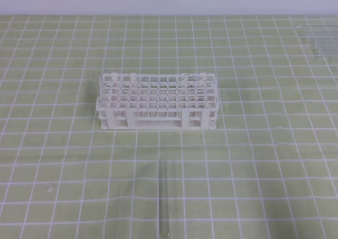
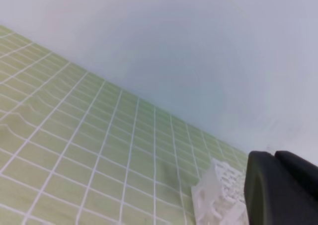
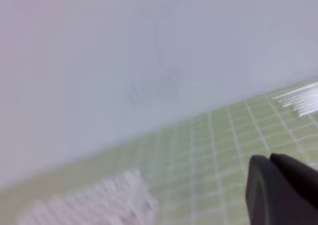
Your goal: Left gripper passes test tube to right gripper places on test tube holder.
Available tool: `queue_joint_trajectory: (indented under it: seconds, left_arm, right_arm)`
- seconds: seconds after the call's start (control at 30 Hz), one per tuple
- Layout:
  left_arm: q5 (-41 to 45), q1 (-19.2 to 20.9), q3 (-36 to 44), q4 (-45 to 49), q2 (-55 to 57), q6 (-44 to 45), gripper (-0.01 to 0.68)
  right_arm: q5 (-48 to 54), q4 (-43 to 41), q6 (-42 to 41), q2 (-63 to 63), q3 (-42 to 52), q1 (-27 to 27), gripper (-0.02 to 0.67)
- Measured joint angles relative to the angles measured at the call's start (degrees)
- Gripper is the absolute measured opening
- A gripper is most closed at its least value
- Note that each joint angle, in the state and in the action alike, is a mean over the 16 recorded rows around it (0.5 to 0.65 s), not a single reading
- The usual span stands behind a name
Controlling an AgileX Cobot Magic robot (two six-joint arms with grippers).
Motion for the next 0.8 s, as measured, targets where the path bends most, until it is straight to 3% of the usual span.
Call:
queue_joint_trajectory:
  seconds: [0.17,0.33,0.57,0.8]
  left_arm:
    - [-0.2,0.0,0.0,-0.3,-0.1,-1.6,-0.002]
    - [1.8,0.0,-1.5,-0.3,0.1,-3.3,-0.002]
    - [9.0,0.0,-8.7,-0.2,3.1,-3.8,-0.002]
    - [22.0,0.0,-20.1,-0.3,12.0,-0.6,-0.002]
  right_arm:
    - [-3.5,10.9,-0.1,0.0,0.0,0.0,-0.018]
    - [-1.9,16.2,-0.6,0.3,-0.9,0.0,-0.018]
    - [5.3,14.4,-1.3,5.8,-6.9,0.0,-0.018]
    - [16.2,8.9,-1.6,17.8,-17.7,0.0,-0.017]
